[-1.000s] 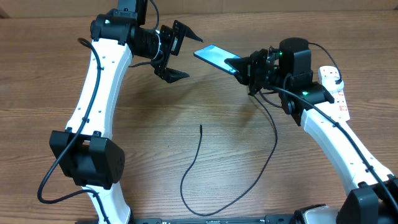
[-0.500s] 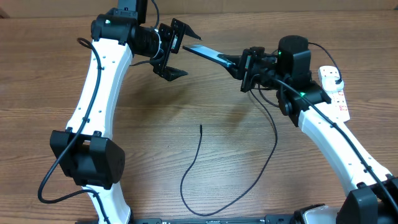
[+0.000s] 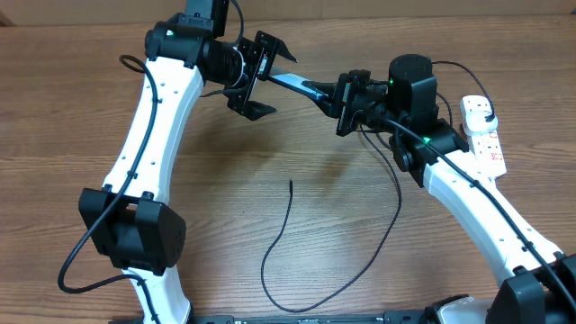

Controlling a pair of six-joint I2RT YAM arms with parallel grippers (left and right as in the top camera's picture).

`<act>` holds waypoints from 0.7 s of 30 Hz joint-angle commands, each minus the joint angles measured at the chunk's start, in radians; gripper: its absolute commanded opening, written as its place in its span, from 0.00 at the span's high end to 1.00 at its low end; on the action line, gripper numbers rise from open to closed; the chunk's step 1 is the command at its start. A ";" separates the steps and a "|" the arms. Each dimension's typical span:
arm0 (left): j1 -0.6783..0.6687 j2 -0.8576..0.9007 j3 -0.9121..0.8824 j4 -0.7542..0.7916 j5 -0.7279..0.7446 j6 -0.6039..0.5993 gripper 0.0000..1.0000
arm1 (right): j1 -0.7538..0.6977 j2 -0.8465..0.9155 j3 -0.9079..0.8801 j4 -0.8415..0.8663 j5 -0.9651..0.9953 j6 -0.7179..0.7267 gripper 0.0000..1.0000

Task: Plug charger to phone and switch on socket

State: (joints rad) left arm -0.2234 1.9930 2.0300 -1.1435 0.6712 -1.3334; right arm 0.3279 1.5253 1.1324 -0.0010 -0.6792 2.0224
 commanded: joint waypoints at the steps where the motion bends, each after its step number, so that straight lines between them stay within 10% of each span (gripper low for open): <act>1: -0.009 -0.026 0.017 0.001 -0.029 -0.037 0.00 | 0.001 -0.004 0.021 0.015 0.001 0.023 0.96; 7: -0.010 -0.026 0.017 0.001 -0.029 -0.036 0.19 | 0.014 -0.004 0.021 0.015 0.004 0.023 0.96; 21: -0.040 -0.025 0.017 0.019 -0.082 -0.035 0.25 | 0.026 -0.004 0.021 0.016 0.004 0.023 0.96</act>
State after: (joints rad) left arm -0.2523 1.9930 2.0300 -1.1339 0.6140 -1.3628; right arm 0.3492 1.5253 1.1324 -0.0010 -0.6727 2.0224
